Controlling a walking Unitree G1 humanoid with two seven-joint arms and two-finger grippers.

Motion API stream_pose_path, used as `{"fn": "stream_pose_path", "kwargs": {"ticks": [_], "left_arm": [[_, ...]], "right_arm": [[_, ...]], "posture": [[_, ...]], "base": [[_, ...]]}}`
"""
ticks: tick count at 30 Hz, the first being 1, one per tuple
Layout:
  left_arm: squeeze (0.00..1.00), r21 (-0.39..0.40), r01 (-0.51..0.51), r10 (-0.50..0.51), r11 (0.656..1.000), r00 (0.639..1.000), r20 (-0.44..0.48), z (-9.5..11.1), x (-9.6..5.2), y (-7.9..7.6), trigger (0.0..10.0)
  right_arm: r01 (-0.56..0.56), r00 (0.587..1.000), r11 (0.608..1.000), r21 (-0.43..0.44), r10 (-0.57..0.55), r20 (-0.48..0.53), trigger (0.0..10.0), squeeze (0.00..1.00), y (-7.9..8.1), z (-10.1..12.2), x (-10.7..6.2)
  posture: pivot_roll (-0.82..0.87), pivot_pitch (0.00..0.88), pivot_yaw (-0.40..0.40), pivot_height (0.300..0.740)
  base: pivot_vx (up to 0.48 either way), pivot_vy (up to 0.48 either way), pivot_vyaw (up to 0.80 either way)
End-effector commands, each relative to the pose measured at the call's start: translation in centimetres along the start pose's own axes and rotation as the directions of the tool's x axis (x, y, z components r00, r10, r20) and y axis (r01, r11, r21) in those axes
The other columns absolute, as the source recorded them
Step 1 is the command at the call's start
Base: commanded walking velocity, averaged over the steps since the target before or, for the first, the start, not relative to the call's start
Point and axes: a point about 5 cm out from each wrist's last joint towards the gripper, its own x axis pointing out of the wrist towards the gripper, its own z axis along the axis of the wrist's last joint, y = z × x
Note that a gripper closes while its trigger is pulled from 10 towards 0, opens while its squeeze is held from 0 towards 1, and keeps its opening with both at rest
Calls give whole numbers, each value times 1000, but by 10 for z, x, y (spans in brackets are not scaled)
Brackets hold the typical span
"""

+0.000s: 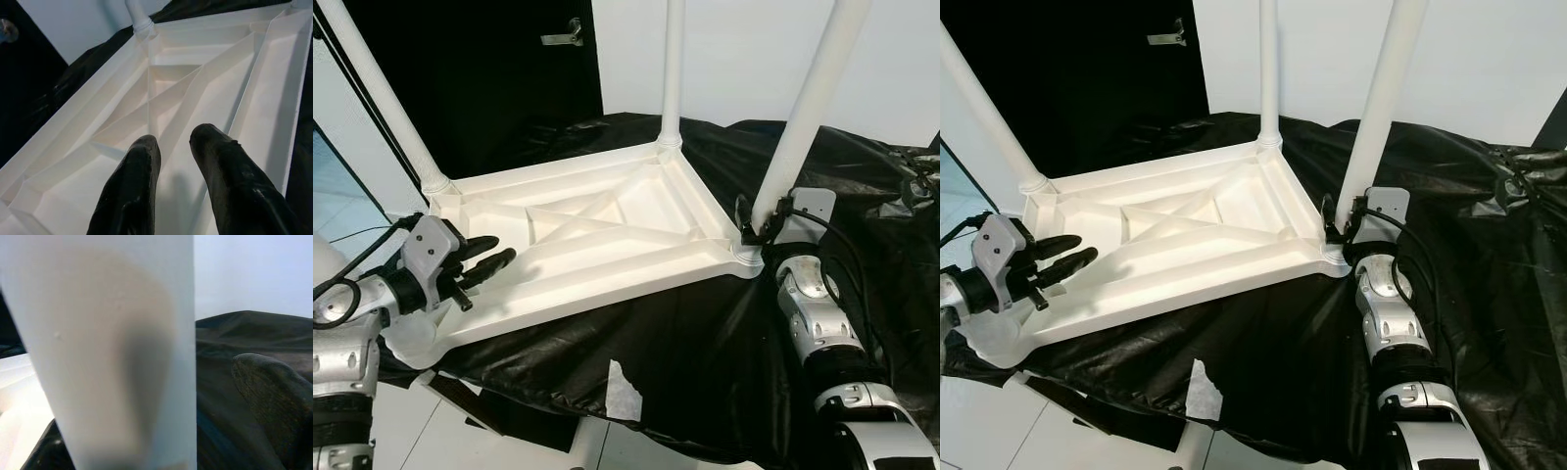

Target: Building children table

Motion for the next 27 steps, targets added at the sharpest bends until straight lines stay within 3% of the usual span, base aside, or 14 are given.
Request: {"fn": "stream_pose_path", "kwargs": {"ticks": [1,6,12,13,15,16,17,18,22,23,26,27], "left_arm": [[0,-34,-22,21,999,999,-25,-9,-2,1,10000],[0,-26,67,-66,997,997,37,1,25,-13,10000],[0,-8,125,-124,992,987,107,14,50,-23,10000],[0,0,154,-153,988,978,139,20,62,-29,10000],[0,7,172,-171,985,972,159,24,69,-33,10000],[0,17,203,-202,979,959,198,33,81,-41,10000],[0,17,203,-202,979,959,198,33,81,-41,10000],[0,21,227,-225,974,946,232,41,91,-48,10000],[0,35,254,-253,967,924,287,55,107,-58,10000],[0,31,256,-253,966,916,311,60,111,-62,10000],[0,28,256,-251,966,912,325,64,113,-65,10000],[0,23,258,-250,966,908,337,66,112,-69,10000]], "right_arm": [[210,978,978,-17,-210,-2,10000,0,-45,-2,-5],[355,935,933,-67,-355,8,10000,0,-74,-6,-27],[439,898,894,-91,-438,34,10000,0,-85,-4,-39],[484,875,869,-106,-481,55,10000,0,-89,-2,-43],[514,858,850,-115,-510,70,10000,0,-90,-1,-46],[552,834,823,-133,-544,94,10000,0,-91,2,-49],[552,834,823,-133,-544,94,10000,0,-91,2,-49],[564,826,815,-129,-557,92,10000,0,-88,2,-51],[552,834,826,-114,-547,71,10000,0,-79,0,-51],[492,871,867,-85,-489,55,10000,0,-66,-1,-47],[448,894,892,-66,-446,49,10000,0,-57,-2,-44],[388,921,921,-44,-386,46,10000,0,-45,-1,-41]], "posture": [[-10,0,67,740],[-29,0,83,740],[-37,0,89,740],[-38,0,89,740],[-38,0,89,740],[-42,0,90,740],[-42,0,90,740],[-42,0,91,740],[-45,0,94,740],[-46,0,96,740],[-39,0,94,740],[-33,0,90,740]], "base": [[0,0,0],[0,0,0],[0,0,0],[0,0,0],[0,0,0],[0,0,0],[0,0,0],[0,0,0],[0,0,0],[0,0,0],[0,0,0],[0,0,0]]}}
